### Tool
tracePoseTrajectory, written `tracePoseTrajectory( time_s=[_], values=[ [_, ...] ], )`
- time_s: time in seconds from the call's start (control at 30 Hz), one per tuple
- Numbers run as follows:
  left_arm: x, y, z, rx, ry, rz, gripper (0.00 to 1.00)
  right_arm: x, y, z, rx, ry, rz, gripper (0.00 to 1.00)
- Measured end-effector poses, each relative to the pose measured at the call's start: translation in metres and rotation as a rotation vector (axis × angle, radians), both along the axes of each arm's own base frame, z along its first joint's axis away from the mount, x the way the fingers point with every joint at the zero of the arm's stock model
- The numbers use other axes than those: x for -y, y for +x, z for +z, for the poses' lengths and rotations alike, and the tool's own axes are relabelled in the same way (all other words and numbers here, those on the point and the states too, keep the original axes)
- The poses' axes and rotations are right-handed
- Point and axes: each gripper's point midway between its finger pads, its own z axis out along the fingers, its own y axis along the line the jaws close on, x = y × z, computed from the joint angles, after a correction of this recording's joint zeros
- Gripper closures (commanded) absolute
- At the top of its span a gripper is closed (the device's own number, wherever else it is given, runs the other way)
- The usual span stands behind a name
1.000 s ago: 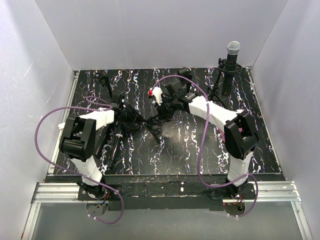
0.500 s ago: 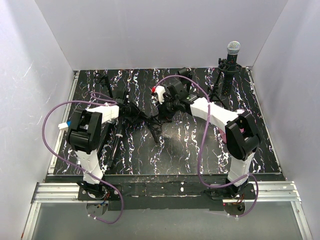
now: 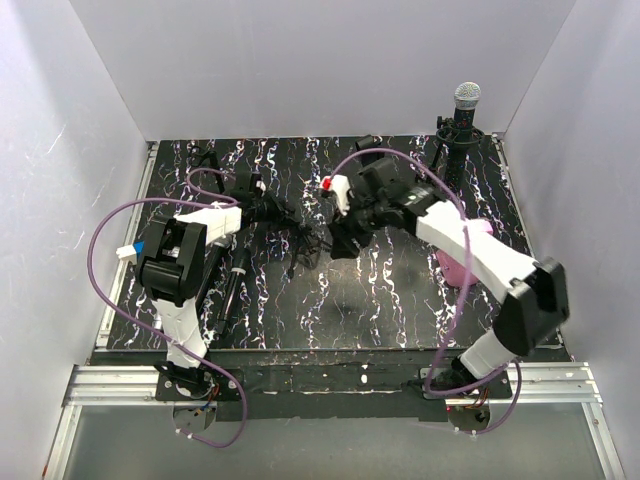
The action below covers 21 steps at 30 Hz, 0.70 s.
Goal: Remove the microphone from the stand
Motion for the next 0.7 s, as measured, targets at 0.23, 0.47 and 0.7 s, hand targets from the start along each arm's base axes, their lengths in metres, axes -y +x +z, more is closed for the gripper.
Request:
tracePoseTrajectory(
  time_s=[0.23,0.47,0.7],
  values=[
    [0.007,0.048,0.044,0.409,0.096,-0.185,1.00,0.040,-0.021,0.068,0.150,0.091,-0.029,0.36],
    [0.012,0.097,0.076,0.829,0.258,-0.327,1.00,0.056,-0.036,0.046,0.098,0.041,-0.054,0.36],
    [0.015,0.144,0.098,1.239,0.508,-0.363,1.00,0.062,-0.032,0.019,0.064,-0.032,-0.076,0.37]
  ],
)
